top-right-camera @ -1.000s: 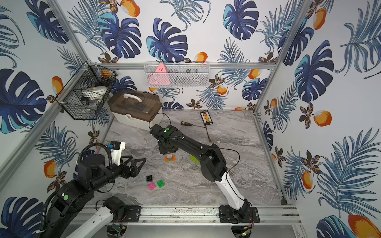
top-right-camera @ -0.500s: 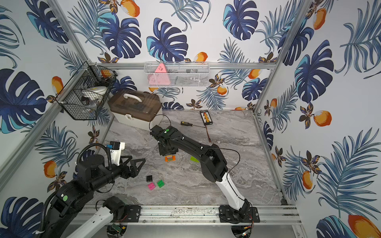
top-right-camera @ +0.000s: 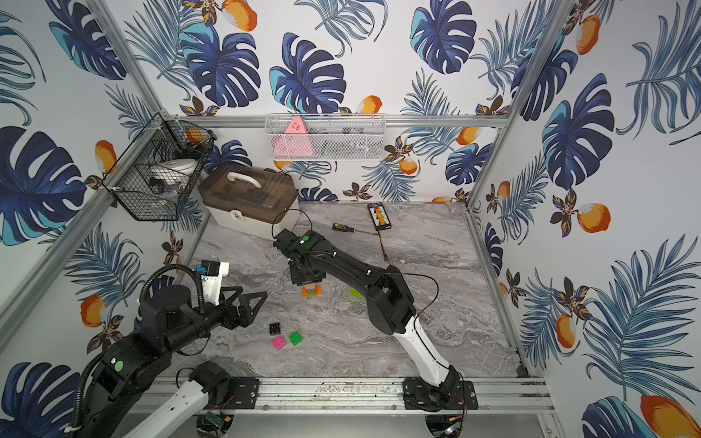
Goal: Assemble the number 1 with lego
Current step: Assemble the lego brick with the lego brick.
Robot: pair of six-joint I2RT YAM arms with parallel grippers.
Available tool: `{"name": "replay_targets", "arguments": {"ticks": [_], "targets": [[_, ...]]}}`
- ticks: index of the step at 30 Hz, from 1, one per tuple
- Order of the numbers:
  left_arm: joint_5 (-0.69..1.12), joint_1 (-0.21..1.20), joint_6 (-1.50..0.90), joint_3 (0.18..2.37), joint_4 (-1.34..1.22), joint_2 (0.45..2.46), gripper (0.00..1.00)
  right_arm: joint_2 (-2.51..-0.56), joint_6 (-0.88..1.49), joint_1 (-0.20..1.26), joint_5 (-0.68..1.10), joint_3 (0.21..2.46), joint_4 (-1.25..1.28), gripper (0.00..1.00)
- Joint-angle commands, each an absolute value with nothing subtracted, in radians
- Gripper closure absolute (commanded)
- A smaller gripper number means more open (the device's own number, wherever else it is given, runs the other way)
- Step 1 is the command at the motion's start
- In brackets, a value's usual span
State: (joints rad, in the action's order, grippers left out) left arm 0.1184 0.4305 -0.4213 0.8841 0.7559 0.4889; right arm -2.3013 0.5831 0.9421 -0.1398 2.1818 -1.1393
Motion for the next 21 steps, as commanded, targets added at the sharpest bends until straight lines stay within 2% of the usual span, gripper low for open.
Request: {"name": "replay_targets", "arguments": {"ticks": [1,21], "targets": [[0.115,0.427,-0.418,0.885,0.741,0.487,0.01,-2.303,0.570,0.936,-0.155,2.203,-1.180,0.76],[0.112,0.428,-0.419,0.885,0.741,0.482,0.01,-2.348,0.573,0.923,-0.113,2.255,-1.204,0.76]]}}
